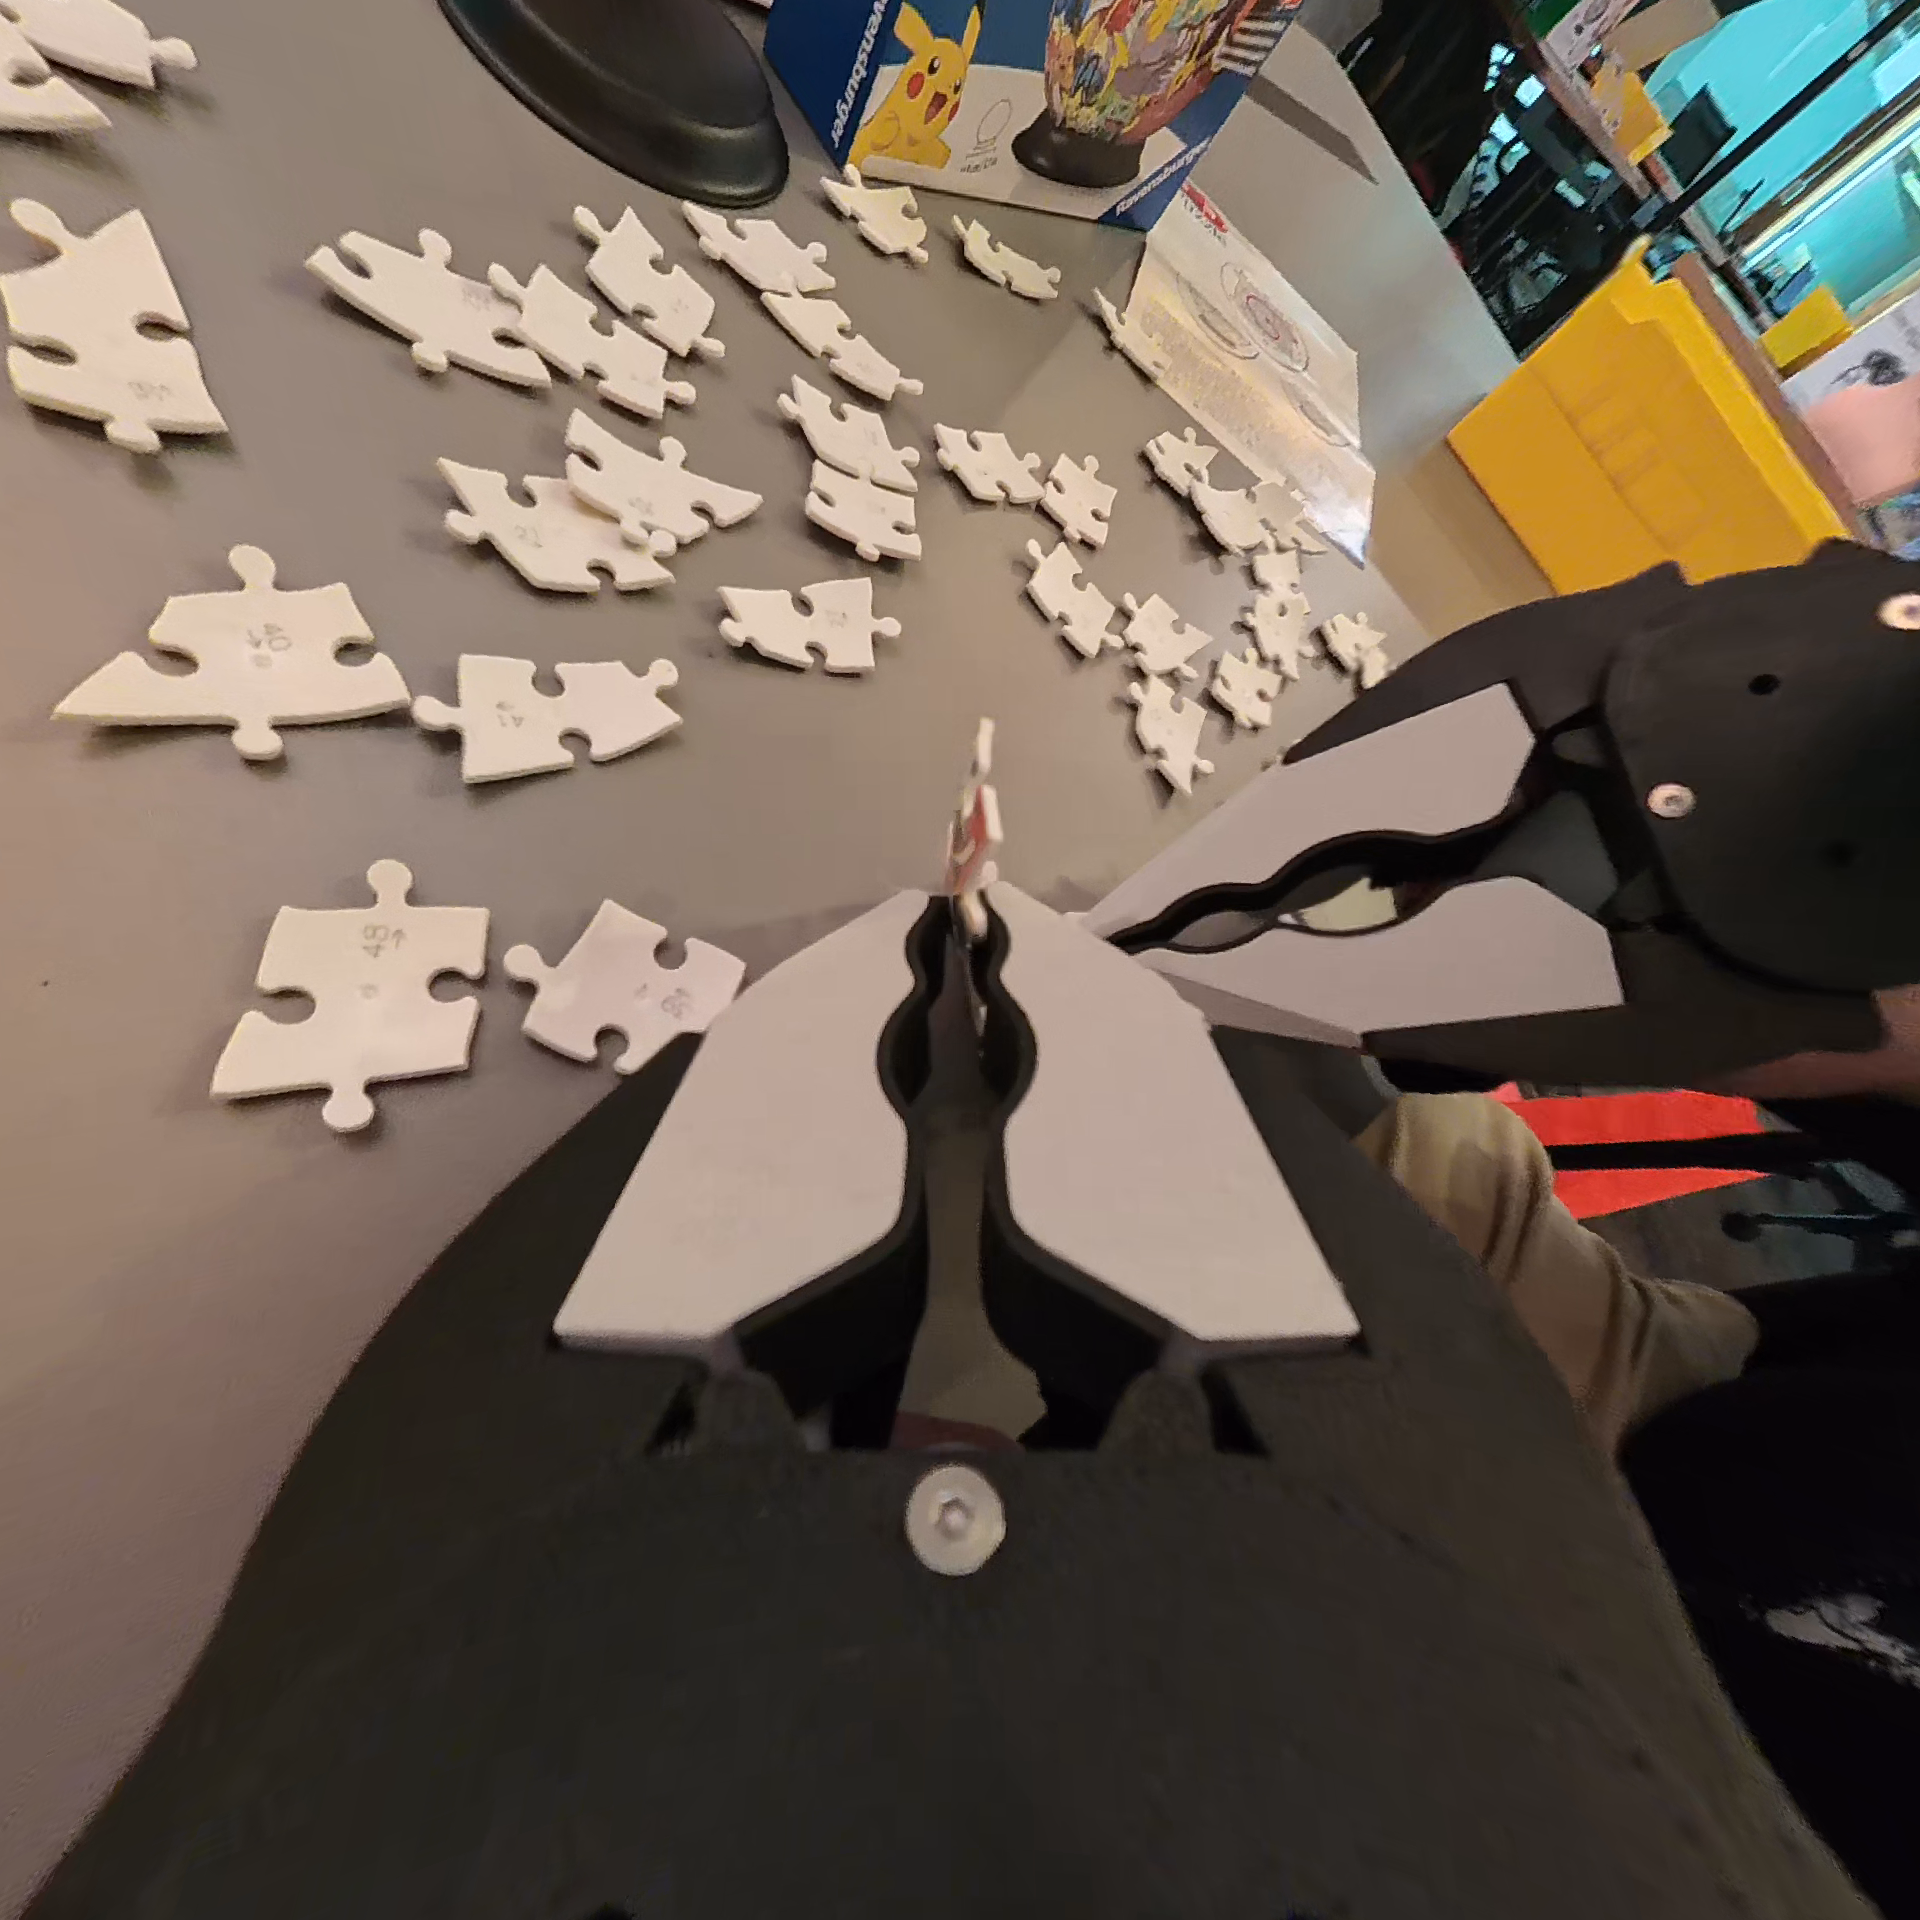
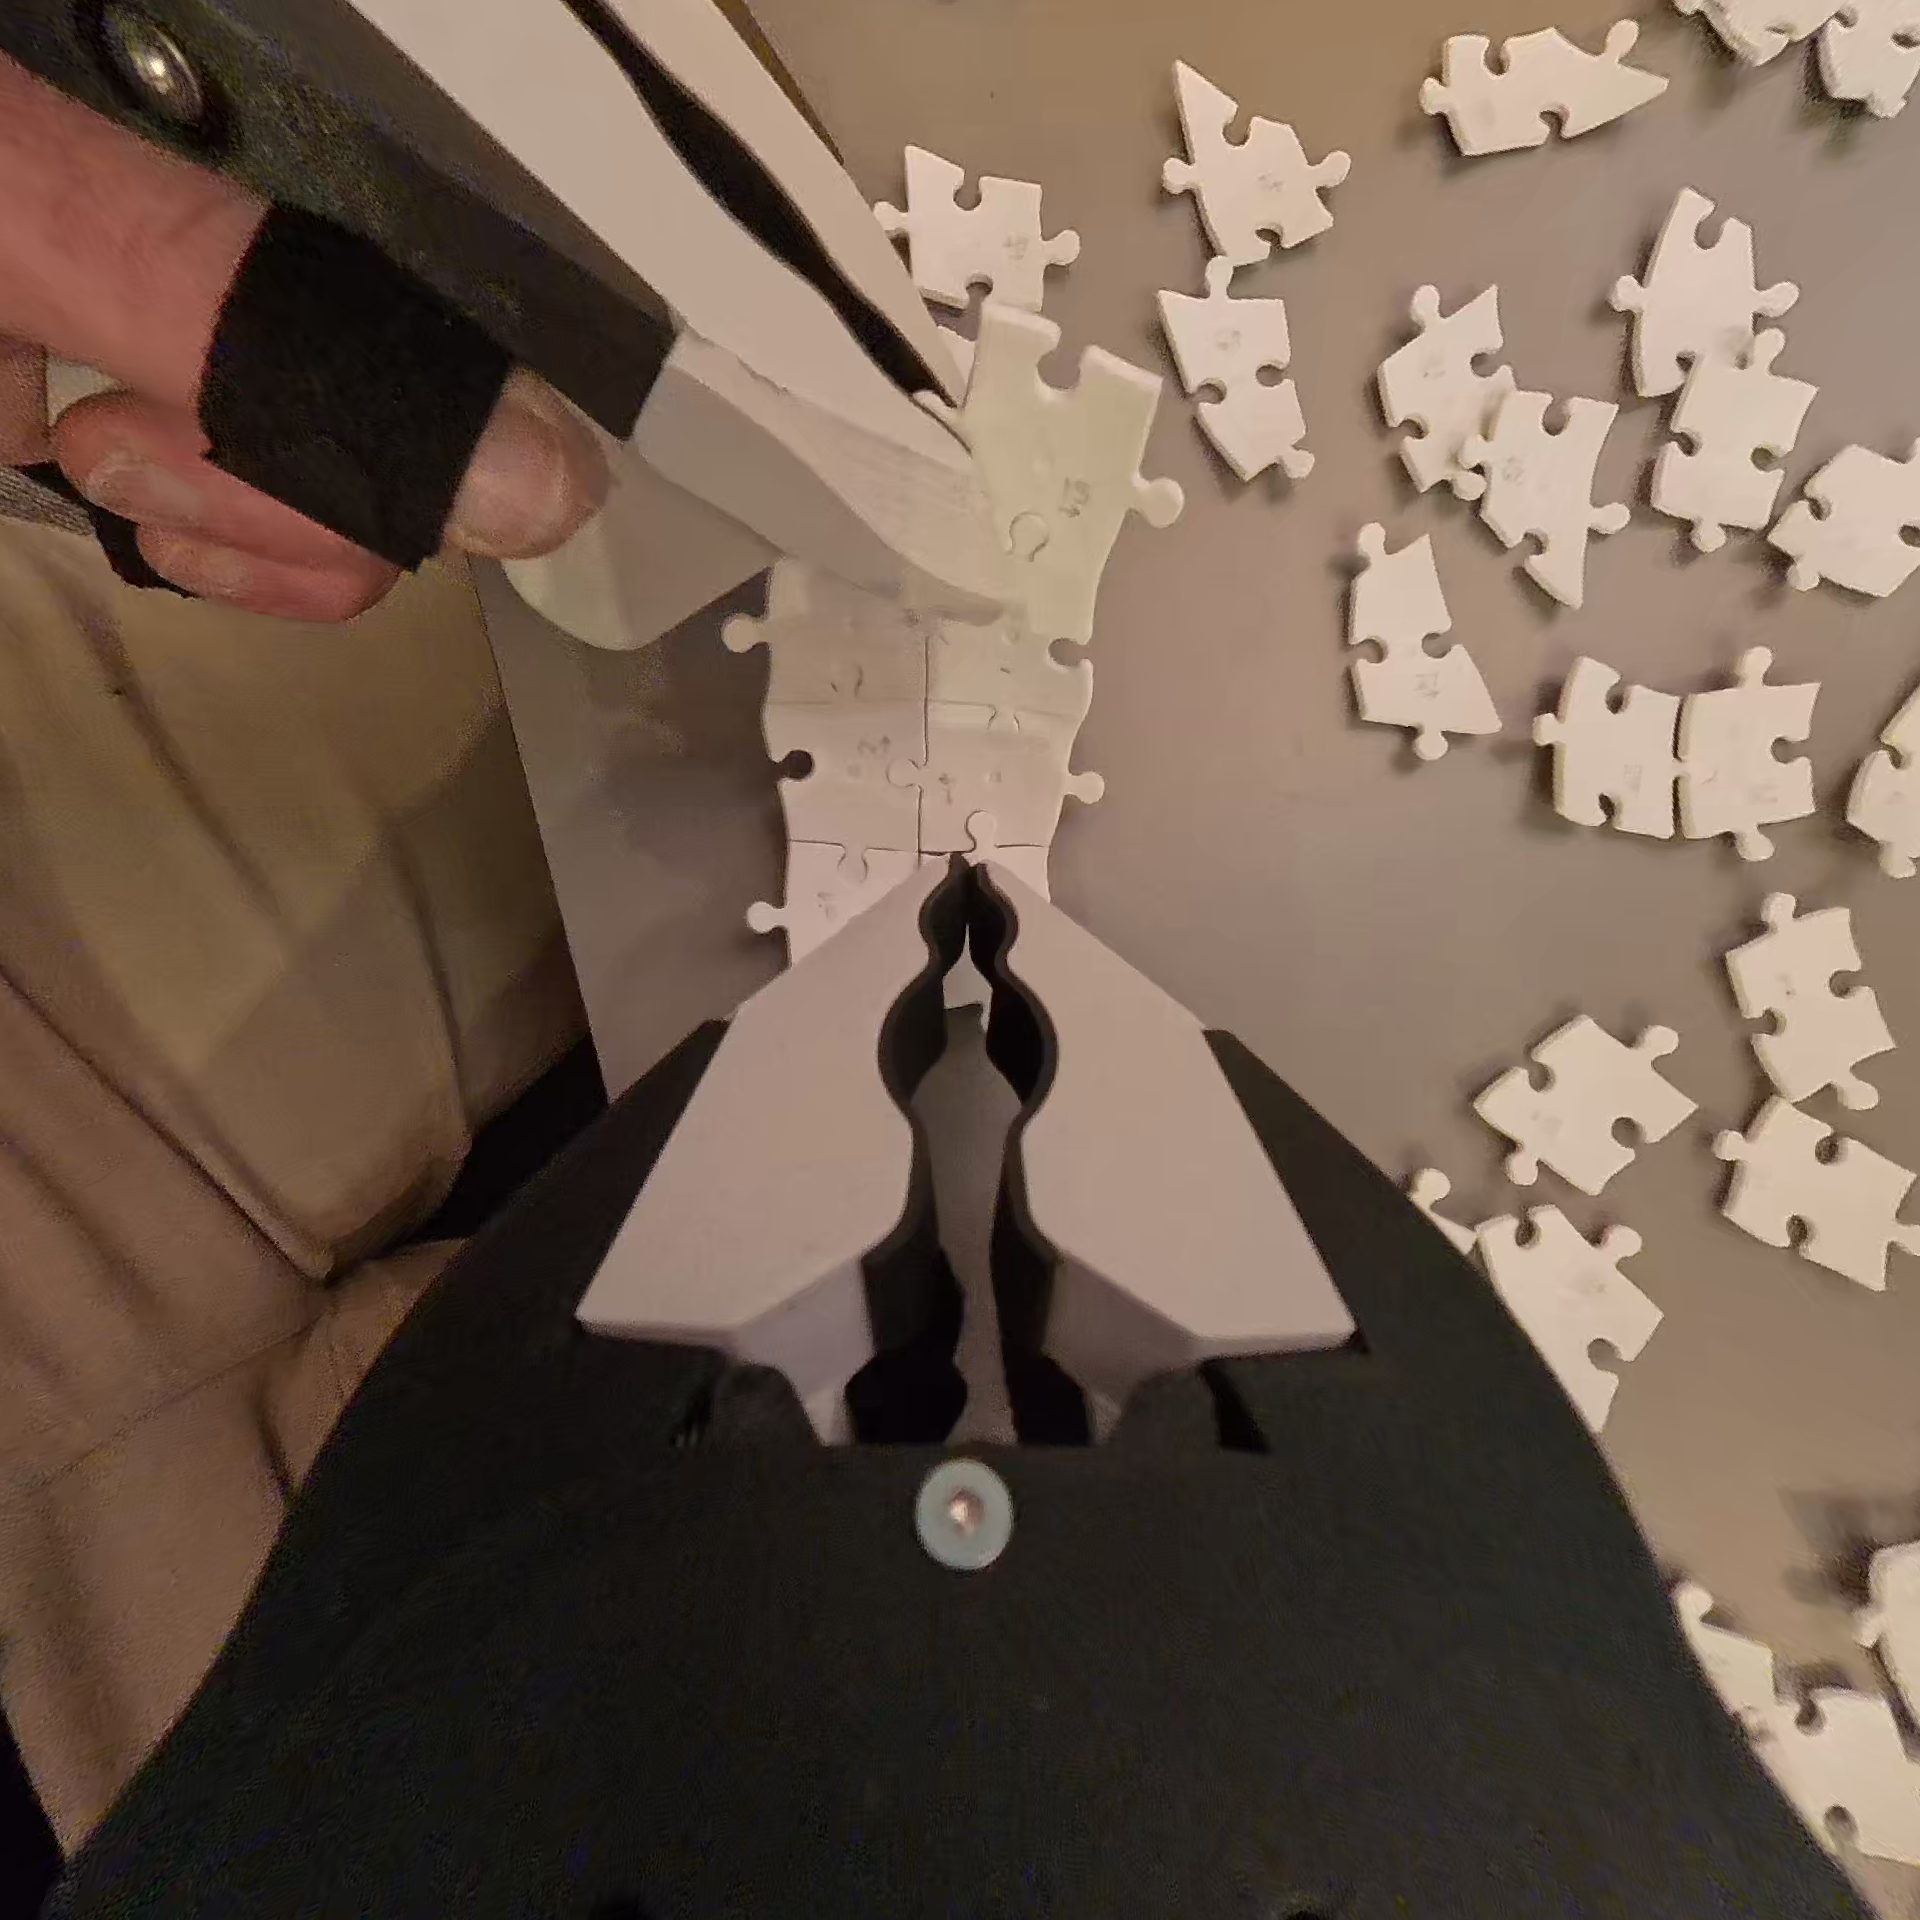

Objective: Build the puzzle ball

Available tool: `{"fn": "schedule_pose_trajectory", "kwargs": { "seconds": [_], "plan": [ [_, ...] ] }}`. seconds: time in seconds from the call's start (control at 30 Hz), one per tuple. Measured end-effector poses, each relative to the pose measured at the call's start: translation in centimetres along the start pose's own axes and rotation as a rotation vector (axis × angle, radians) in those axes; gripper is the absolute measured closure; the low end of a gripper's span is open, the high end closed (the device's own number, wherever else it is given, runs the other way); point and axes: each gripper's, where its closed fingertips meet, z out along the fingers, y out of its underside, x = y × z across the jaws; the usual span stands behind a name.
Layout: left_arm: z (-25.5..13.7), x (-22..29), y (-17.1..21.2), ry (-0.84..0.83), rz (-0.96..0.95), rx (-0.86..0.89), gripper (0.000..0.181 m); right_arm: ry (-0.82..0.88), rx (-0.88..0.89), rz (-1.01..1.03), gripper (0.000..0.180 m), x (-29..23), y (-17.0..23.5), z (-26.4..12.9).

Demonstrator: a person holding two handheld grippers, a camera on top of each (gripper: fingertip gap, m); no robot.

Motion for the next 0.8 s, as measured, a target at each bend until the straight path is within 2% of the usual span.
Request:
{"fn": "schedule_pose_trajectory", "kwargs": {
  "seconds": [0.03,0.1,0.17,0.23,0.43,0.5,0.6,0.8],
  "plan": [
    [0.0,0.1,0.0,0.014,-0.012,-0.006,0.175,-0.002,0.008,0.004,0.180,0.0,0.0,0.0],
    [-0.3,0.0,0.0,0.022,-0.031,-0.009,0.171,0.005,0.014,0.005,0.180,0.0,0.0,0.0],
    [-0.5,0.2,0.3,0.049,-0.072,-0.038,0.157,-0.012,0.017,0.024,0.180,0.0,0.0,0.0],
    [-0.7,0.2,0.5,0.052,-0.093,-0.046,0.151,-0.009,0.020,0.024,0.180,0.0,0.0,0.0],
    [0.4,1.7,3.0,0.080,-0.159,-0.155,0.147,-0.014,0.032,0.028,0.180,0.0,-0.1,0.0],
    [0.7,1.6,3.0,0.054,-0.177,-0.163,0.152,-0.010,0.037,0.024,0.180,0.0,-0.1,0.0],
    [1.0,0.8,3.1,0.004,-0.174,-0.173,0.170,-0.009,0.048,0.025,0.180,0.0,-0.1,-0.1],
    [1.2,0.9,3.1,-0.013,-0.163,-0.150,0.176,-0.019,0.065,0.020,0.180,-0.3,0.1,-0.5]
  ]
}}
